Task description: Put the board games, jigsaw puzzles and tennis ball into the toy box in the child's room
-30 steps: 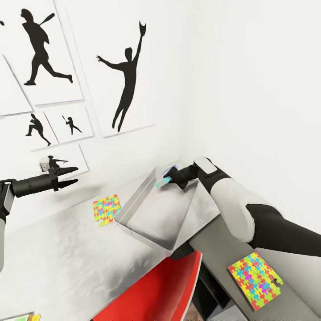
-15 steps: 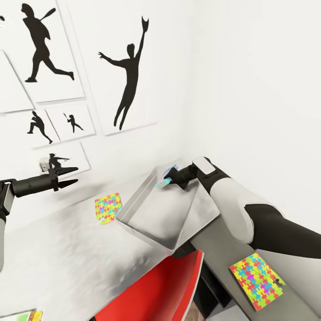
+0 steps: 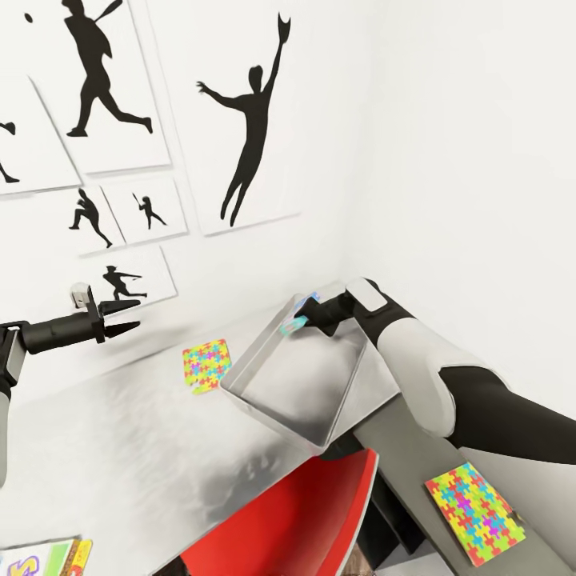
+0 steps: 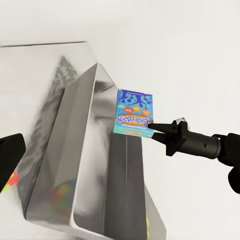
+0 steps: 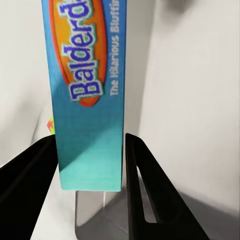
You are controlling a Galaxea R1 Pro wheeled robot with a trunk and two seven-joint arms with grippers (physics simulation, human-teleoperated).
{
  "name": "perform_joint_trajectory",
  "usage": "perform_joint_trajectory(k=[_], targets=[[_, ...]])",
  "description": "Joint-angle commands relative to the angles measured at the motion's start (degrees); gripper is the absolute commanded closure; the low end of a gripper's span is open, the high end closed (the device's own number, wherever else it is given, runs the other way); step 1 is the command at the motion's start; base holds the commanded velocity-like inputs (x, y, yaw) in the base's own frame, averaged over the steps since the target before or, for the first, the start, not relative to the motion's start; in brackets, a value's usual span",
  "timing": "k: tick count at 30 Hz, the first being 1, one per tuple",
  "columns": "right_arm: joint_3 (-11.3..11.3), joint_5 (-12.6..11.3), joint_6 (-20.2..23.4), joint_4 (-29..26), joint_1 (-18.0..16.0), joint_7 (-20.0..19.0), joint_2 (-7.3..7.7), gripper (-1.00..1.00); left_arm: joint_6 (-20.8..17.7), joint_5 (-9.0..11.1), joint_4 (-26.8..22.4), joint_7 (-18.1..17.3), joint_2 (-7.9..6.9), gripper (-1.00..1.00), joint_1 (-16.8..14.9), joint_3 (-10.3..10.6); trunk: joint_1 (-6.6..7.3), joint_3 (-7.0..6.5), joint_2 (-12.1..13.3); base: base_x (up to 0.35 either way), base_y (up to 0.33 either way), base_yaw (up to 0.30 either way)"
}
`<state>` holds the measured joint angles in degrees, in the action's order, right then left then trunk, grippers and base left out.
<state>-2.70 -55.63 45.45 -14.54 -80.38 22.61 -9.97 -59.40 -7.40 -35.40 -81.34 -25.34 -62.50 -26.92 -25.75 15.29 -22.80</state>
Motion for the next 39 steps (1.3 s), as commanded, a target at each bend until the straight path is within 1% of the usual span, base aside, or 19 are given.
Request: perform_joint_trajectory(k=[1, 15, 39], targets=[[-0.29, -0.4, 0.09, -0.1, -0.04, 0.55, -0.03, 1.0, -0.6, -0.6, -0.02, -0.49, 0.03, -1.0, -0.08, -0.23, -0.03, 0.2, -0.12, 0.0, 0.0, -0.054], [-0.29, -0.36, 0.07, -0.22, -0.04, 0.59, -0.03, 1.0, -0.6, -0.6, -0.02, -0.49, 0.02, -1.0, -0.08, -0.24, -0.03, 0.79, -0.12, 0.0, 0.0, -0.036], [-0.29, -0.36, 0.03, -0.33, -0.04, 0.5, -0.03, 1.0, -0.6, -0.45, -0.11, -0.49, -0.04, -1.0, -0.08, -0.24, -0.03, 2.99, -0.12, 0.0, 0.0, 0.0]])
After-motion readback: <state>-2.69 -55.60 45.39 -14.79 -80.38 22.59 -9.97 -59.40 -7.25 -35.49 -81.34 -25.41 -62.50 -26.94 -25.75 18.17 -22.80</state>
